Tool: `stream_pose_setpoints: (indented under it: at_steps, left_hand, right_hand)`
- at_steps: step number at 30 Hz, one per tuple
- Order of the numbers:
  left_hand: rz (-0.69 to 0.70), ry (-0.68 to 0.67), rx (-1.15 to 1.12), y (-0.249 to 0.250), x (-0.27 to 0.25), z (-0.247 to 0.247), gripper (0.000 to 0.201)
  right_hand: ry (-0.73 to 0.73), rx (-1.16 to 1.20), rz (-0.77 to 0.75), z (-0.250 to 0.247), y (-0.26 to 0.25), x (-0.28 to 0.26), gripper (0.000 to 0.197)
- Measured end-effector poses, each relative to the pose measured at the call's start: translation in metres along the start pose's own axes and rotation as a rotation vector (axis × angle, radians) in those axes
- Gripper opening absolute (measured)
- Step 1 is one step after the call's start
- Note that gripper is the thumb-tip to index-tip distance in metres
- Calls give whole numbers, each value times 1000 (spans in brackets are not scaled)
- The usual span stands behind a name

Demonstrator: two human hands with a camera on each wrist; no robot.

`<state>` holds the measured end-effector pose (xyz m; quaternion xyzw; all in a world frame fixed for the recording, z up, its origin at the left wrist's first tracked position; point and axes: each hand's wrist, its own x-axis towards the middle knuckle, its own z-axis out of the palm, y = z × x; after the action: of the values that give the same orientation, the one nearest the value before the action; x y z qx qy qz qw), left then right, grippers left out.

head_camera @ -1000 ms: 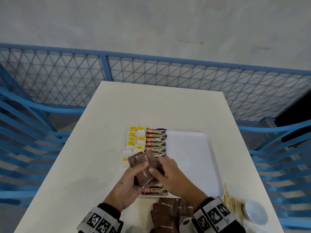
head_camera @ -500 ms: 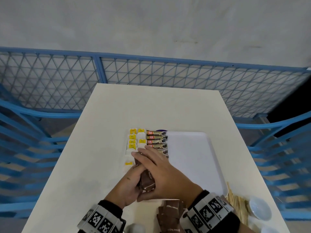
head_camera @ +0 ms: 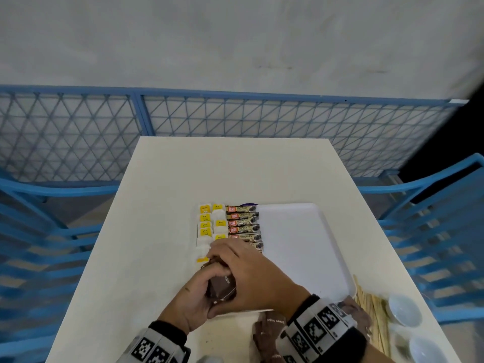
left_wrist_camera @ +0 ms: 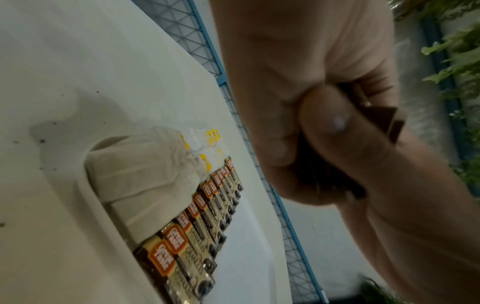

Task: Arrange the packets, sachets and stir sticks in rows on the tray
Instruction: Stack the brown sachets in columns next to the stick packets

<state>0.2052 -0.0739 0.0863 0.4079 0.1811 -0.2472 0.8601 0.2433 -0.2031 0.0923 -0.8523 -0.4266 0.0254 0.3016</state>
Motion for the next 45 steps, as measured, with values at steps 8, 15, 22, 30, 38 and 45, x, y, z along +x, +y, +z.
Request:
stream_pose_setpoints:
  at_steps: [8, 15, 22, 30, 38, 45]
  left_hand:
    - [-27, -40, -142, -7, -4, 11, 37]
    - [-2, -43, -152, -10, -8, 38, 31]
    - [48, 34, -143, -28, -1, 64, 30]
    - [43, 24, -80, -53, 0, 95, 14]
    - [265, 142, -69, -71, 8, 118, 33]
    - [370, 270, 0, -77, 10, 114, 43]
  right_hand:
    - [-9, 139, 49, -11, -5, -5, 73]
    - [15, 124, 52, -32, 6, -22, 70]
    - [-68, 77, 21, -54, 17, -46, 91]
    - [-81, 59, -57, -79, 33, -71, 72]
    - [27, 636, 407, -87, 56, -101, 60]
    - [33, 872, 500, -86, 68, -111, 11]
